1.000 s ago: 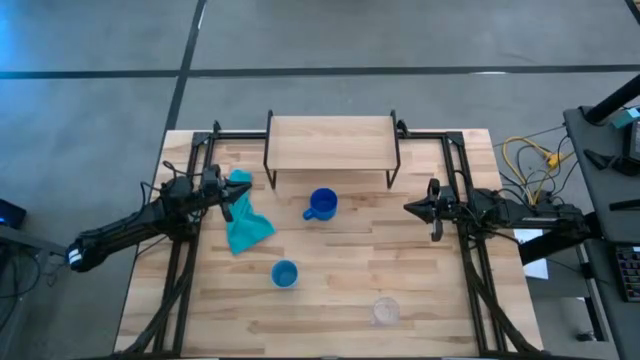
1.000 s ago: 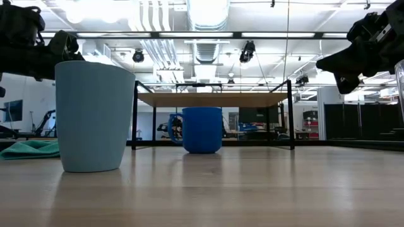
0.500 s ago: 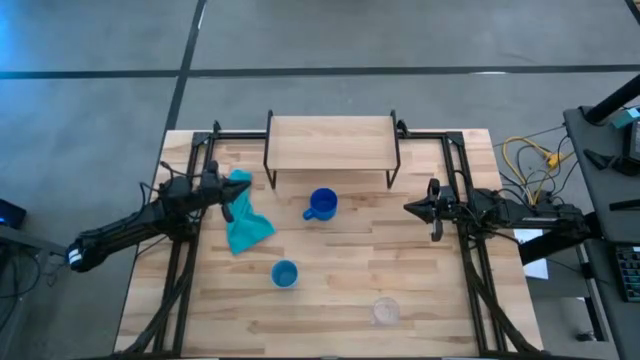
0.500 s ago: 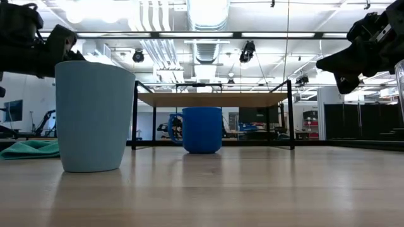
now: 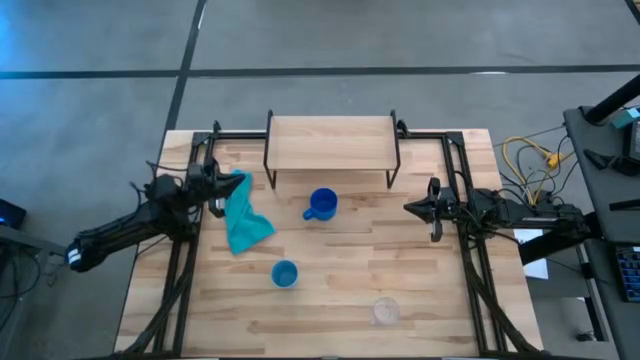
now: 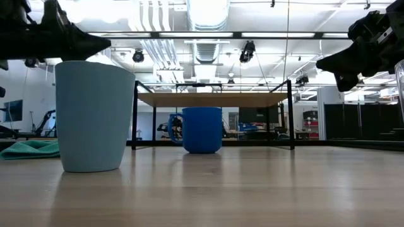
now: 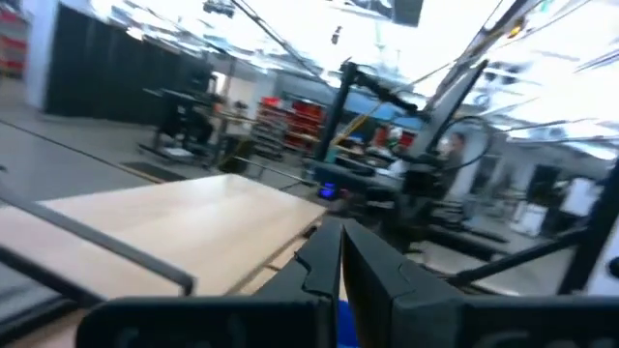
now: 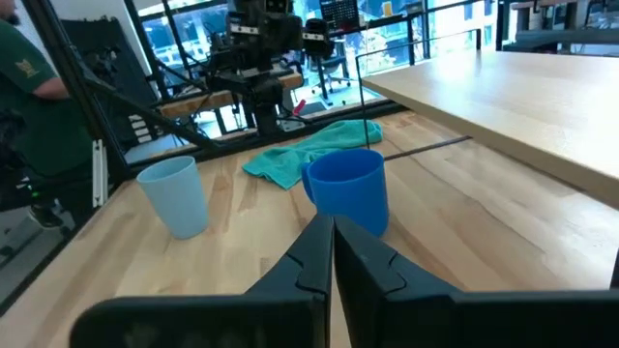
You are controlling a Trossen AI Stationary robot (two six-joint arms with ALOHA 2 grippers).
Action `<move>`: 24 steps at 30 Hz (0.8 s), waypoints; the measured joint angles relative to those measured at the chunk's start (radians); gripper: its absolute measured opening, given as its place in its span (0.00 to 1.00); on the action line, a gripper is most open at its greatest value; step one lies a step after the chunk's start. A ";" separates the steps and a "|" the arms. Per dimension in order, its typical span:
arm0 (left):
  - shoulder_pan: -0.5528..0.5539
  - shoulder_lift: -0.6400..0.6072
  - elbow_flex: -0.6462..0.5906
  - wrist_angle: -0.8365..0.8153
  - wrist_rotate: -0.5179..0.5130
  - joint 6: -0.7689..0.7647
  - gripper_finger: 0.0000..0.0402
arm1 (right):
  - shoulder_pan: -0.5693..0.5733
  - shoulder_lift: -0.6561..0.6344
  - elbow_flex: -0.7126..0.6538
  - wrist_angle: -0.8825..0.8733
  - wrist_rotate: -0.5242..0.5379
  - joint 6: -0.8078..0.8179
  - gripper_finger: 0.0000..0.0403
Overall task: Stack small to large cups/mugs on shelf
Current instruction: Put the blue cup on the shelf
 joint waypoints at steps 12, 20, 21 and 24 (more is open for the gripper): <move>0.000 0.101 0.250 -0.085 0.142 -0.112 0.00 | 0.000 0.000 0.000 0.064 0.036 0.132 0.02; 0.000 0.227 0.558 -0.651 0.180 -0.118 0.00 | 0.000 0.004 0.000 0.332 0.054 0.158 0.02; 0.000 0.243 0.592 -0.690 0.189 -0.116 0.00 | 0.000 0.004 0.000 0.370 0.054 0.173 0.02; 0.000 0.282 0.670 -0.738 0.222 -0.092 0.00 | 0.000 0.004 0.000 0.449 0.054 0.202 0.02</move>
